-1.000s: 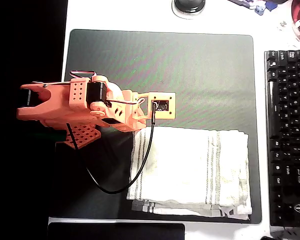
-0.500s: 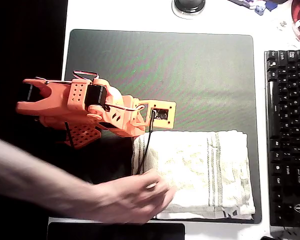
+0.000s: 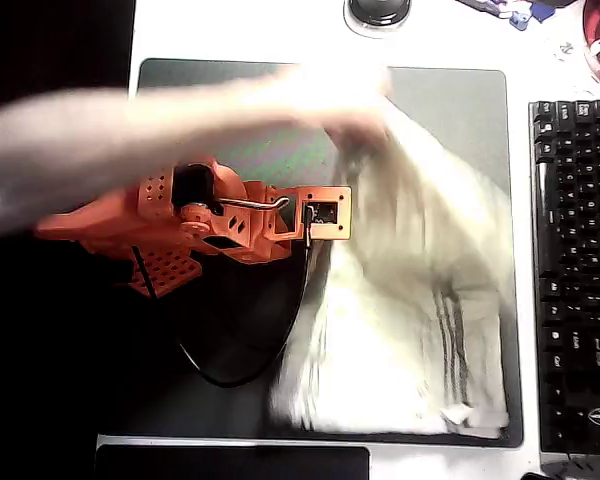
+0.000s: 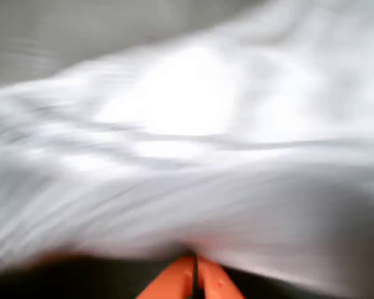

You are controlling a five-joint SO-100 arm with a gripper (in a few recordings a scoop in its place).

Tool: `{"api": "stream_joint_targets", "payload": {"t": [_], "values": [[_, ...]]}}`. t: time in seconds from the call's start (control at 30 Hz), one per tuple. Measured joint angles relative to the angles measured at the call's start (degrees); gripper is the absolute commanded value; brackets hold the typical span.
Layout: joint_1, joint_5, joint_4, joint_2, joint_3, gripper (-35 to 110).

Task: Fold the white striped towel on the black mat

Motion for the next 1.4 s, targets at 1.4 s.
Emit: {"api": "stream_joint_targets", "payload": {"t": [1.4], "values": [[-30.41,13.89,3.69,-26.19,-41.04,0]]}}
